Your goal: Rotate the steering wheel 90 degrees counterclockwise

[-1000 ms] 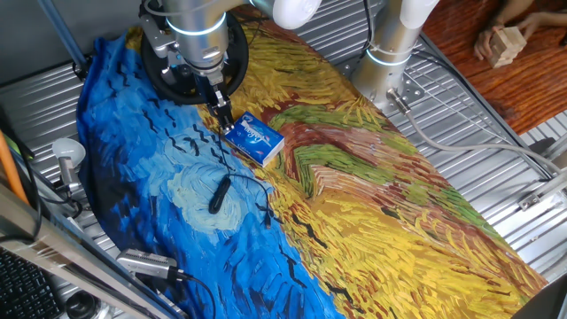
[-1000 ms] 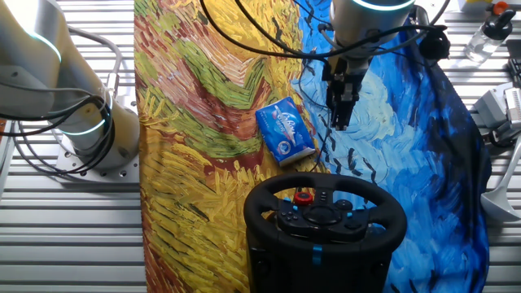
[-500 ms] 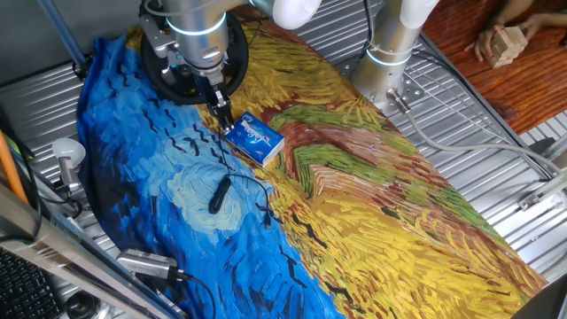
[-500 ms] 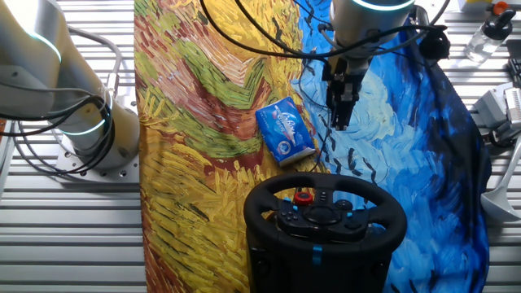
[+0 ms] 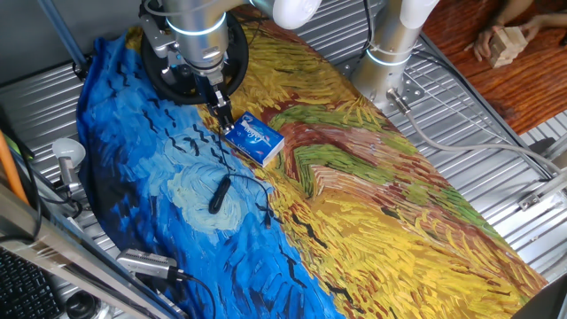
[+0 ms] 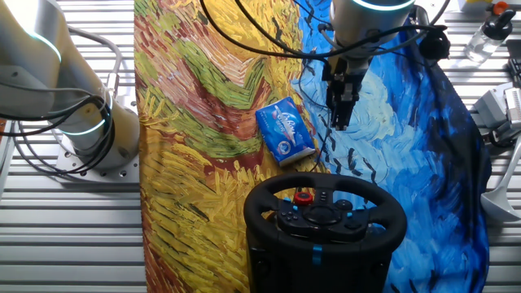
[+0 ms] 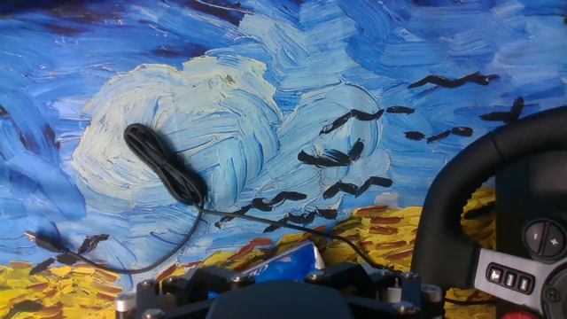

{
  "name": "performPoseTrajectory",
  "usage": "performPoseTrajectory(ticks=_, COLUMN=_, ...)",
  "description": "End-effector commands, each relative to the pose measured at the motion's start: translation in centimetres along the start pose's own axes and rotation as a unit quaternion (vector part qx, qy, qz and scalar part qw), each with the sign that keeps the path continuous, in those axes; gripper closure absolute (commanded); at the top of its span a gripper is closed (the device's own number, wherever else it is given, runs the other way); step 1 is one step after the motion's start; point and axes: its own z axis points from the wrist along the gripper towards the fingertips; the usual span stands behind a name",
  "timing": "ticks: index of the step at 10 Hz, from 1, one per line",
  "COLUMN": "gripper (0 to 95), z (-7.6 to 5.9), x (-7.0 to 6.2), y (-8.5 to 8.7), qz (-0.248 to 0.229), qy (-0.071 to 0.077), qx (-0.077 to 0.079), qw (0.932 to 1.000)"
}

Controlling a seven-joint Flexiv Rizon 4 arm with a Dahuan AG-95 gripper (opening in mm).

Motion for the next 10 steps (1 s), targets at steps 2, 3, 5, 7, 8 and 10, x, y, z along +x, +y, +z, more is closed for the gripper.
performPoseTrajectory(ticks=2, gripper=95.0, z=-0.7, x=-0.8, y=0.7, qz=-0.139, qy=0.031, qx=0.010, qw=0.9898)
performPoseTrajectory(ticks=3, gripper=95.0, z=-1.6, x=-1.5, y=1.5, qz=-0.133, qy=0.040, qx=0.012, qw=0.9903)
performPoseTrajectory(ticks=5, gripper=95.0, z=-3.8, x=-3.2, y=3.7, qz=-0.116, qy=0.053, qx=0.015, qw=0.9917)
performPoseTrajectory(ticks=7, gripper=95.0, z=-4.8, x=-3.8, y=4.8, qz=-0.114, qy=0.058, qx=0.025, qw=0.9915)
performPoseTrajectory(ticks=8, gripper=95.0, z=-4.8, x=-3.8, y=4.8, qz=-0.114, qy=0.056, qx=0.024, qw=0.9916)
performPoseTrajectory(ticks=10, gripper=95.0, z=-5.1, x=-3.9, y=5.2, qz=-0.115, qy=0.067, qx=0.043, qw=0.9902)
